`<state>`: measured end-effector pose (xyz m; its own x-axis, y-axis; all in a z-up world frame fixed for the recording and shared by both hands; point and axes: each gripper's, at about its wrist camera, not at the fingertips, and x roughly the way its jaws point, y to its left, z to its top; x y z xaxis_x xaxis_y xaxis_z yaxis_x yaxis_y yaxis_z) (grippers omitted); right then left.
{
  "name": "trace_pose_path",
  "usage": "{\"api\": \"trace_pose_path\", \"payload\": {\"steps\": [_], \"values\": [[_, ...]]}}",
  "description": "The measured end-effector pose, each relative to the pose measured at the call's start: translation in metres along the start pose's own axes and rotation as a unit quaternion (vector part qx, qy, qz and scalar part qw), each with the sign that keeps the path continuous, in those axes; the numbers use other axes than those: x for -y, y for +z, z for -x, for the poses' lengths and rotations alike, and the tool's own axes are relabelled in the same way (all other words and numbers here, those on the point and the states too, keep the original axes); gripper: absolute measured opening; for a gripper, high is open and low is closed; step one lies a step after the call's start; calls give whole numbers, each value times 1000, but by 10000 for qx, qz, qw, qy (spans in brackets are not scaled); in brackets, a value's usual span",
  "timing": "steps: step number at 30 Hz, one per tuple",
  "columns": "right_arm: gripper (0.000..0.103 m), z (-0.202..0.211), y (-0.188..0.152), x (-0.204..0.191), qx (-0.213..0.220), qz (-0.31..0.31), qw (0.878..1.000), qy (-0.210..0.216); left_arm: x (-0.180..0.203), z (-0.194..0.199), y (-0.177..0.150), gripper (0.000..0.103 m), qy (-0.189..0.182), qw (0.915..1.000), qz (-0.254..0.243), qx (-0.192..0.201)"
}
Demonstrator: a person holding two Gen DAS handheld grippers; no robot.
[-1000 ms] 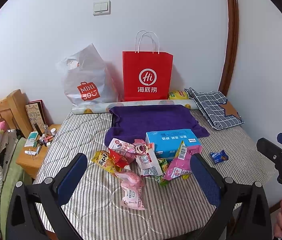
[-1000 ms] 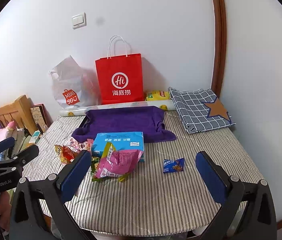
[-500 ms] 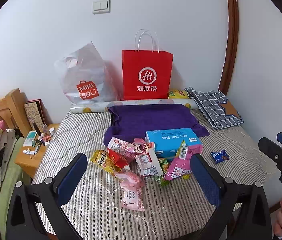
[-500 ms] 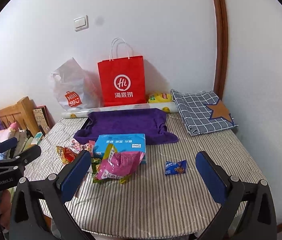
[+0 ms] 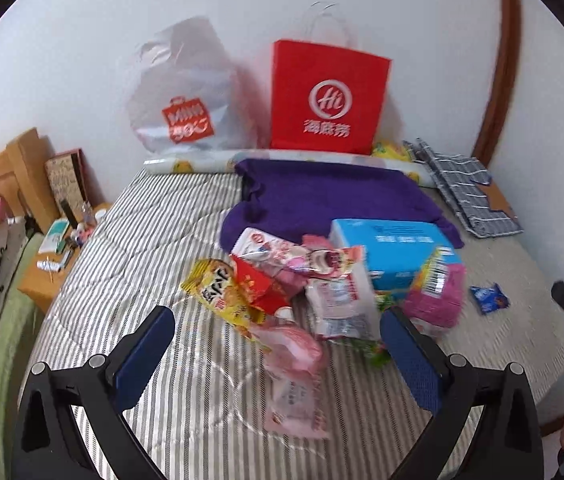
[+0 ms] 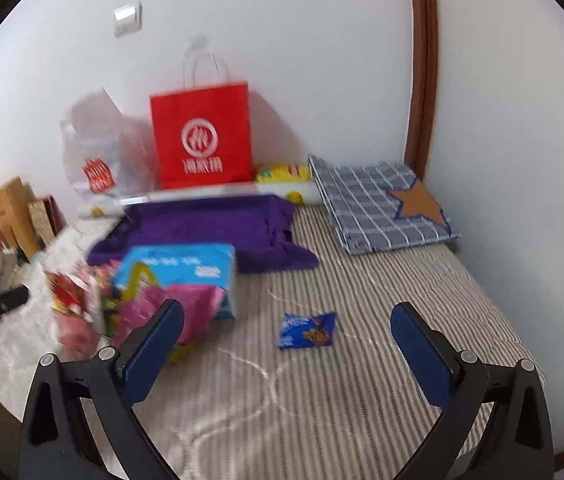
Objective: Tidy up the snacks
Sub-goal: 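Lower the right tool onto the blue cookie packet and close it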
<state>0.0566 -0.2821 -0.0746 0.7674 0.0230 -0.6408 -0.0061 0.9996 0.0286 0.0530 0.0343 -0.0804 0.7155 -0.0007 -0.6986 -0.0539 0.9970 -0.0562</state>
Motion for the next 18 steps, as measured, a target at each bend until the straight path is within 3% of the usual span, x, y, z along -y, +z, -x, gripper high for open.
{"api": "trace_pose_path", "payload": {"steps": [9, 18], "values": [[94, -82, -19, 22, -783, -133, 9968, 12, -23, -42, 3, 102, 23, 9996, 147, -245], [84, -136, -24, 24, -1454, -203, 9891, -90, -42, -55, 7, 102, 10, 9993, 163, -335]]}}
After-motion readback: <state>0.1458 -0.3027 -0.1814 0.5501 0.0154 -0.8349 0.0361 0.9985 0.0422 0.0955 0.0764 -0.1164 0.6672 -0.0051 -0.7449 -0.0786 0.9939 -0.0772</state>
